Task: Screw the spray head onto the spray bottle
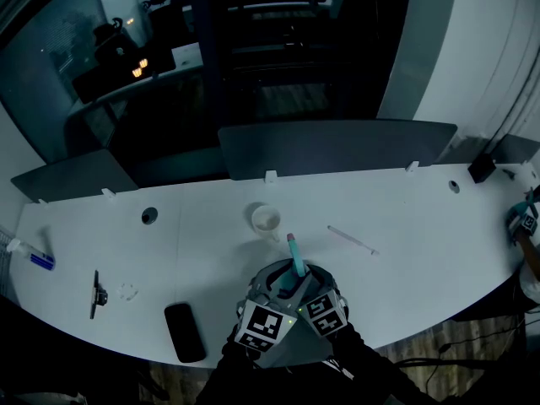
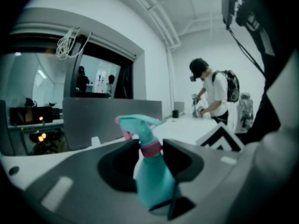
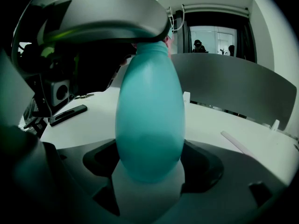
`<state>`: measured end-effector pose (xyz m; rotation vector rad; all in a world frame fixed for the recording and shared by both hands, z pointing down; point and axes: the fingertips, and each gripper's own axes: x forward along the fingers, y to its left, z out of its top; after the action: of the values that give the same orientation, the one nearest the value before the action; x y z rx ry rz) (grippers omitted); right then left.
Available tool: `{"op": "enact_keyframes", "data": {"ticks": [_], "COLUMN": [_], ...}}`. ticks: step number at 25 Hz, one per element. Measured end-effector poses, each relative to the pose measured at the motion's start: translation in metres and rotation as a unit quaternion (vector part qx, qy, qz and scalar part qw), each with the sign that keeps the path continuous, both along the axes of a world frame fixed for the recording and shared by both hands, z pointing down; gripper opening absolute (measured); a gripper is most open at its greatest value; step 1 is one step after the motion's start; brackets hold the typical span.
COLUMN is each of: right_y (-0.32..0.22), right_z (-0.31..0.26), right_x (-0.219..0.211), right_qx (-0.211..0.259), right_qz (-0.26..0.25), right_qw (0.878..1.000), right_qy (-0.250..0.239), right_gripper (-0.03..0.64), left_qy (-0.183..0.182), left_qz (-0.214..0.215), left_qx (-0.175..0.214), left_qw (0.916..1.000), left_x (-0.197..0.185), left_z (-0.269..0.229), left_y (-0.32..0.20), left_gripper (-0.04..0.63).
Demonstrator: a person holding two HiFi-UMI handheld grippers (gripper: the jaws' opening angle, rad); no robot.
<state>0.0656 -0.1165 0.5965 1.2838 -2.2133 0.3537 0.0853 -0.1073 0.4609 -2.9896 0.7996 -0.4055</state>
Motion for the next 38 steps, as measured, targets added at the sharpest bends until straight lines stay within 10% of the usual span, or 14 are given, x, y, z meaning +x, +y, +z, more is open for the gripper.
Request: {"op": "enact_keyframes", "data": {"ticks": [9, 20, 27, 38], "right_y": [0.002, 0.002, 0.003, 0.006], "right_z": [-0.001, 0.000, 0.000, 0.000], "right_x": [0.000, 0.000, 0.001, -0.002], "right_qx": [0.001, 0.001, 0.001, 0.002], "right_qz": [-0.001, -0.001, 0.000, -0.011], "right_qw": [1.000, 1.000, 1.000, 1.000], "right_qy": [0.000, 0.001, -0.001, -0.001], "right_gripper": [0.410, 0.410, 0.410, 0.410], "left_qy": [-0.041, 0.089, 0.102, -0.003], "left_qz": [0.006, -0.069, -0.076, 0.008], "left_qx": [0.020, -0.139, -0.159, 0.001], "left_qw": [0.9989, 0.9838, 0.9792, 1.0000], "left_x": [-0.001, -0.009, -0.002, 0.005], "left_z": [0.009, 0.001, 0.000, 0.000], "left_y": [0.006, -0.009, -0.012, 0.011], "left_gripper": [0.163, 0.229, 0.143, 0.137]}}
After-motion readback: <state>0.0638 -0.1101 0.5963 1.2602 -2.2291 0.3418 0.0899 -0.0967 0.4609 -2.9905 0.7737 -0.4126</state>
